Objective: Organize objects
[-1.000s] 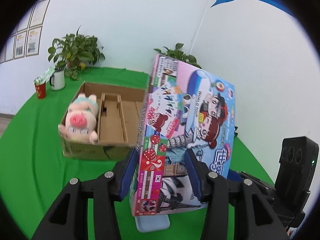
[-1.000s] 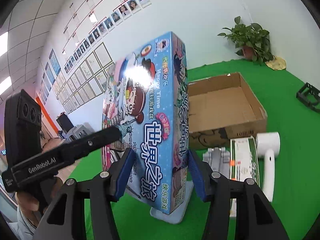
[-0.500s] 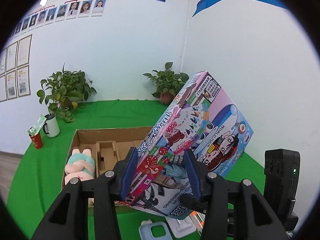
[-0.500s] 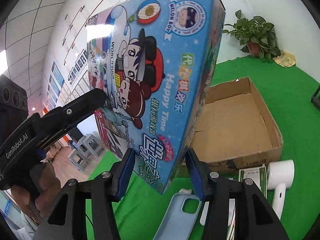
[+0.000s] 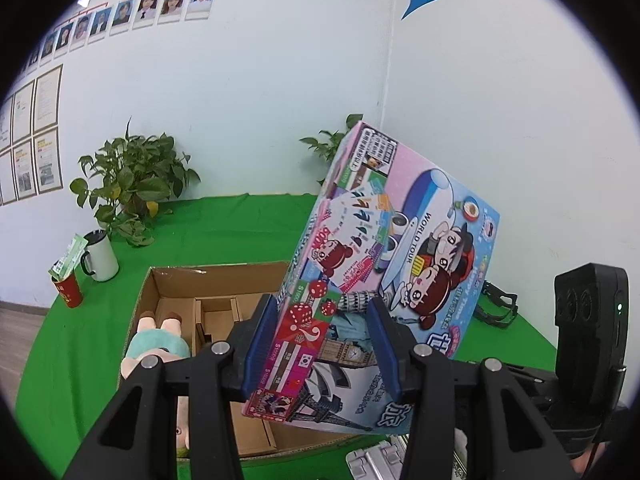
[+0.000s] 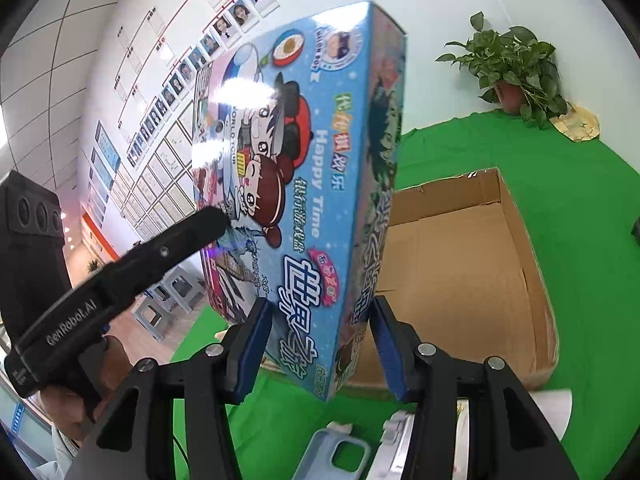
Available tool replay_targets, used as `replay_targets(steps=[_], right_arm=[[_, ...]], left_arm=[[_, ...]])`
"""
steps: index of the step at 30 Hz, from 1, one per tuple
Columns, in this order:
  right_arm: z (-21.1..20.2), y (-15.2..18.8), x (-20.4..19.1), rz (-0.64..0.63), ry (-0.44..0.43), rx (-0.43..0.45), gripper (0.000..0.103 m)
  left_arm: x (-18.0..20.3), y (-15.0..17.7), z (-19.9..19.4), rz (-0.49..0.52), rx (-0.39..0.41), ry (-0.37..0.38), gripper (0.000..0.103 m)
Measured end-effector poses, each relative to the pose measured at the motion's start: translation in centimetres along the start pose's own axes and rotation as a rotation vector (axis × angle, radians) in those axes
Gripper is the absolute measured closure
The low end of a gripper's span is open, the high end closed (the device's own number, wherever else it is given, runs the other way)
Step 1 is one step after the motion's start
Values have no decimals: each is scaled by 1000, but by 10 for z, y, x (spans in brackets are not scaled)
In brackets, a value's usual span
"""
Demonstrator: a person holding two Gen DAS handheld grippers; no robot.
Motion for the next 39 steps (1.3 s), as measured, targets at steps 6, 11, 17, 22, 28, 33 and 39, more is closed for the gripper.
replay_targets(steps=[6,11,17,22,28,33,39], right_arm=[[37,-19,20,-21,26,-78,55],[75,-25,54,14,41,-141,55],[132,-27,104,62,72,-217,55],[170,-20,132,84,89,-266,55],[182,-10,142,119,90,-300,55],[185,6,129,124,84,-378,65],[192,20,126,107,99,-430,67]], left_arm=[[-14,14,37,-70,-92,-25,58],[-26,39,74,-159,-219,-21,58],[-43,65,110,-264,-335,9,60],[-45,76,127,-245,-395,-23,60],[-44,82,134,-217,-441,-52,63],[-37,79,130,-195,-446,0,73],[-46,76,112,-165,-405,-54,73]])
Point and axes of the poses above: each gripper's, at about its wrist camera, not at the fingertips, and z roughly the way its jaws point, x to its right, y to its underside, the point moved 2 cm from there along z, roughly the way its jaws point, and after that the axes turned 4 degrees about y, right-handed, at the moved point
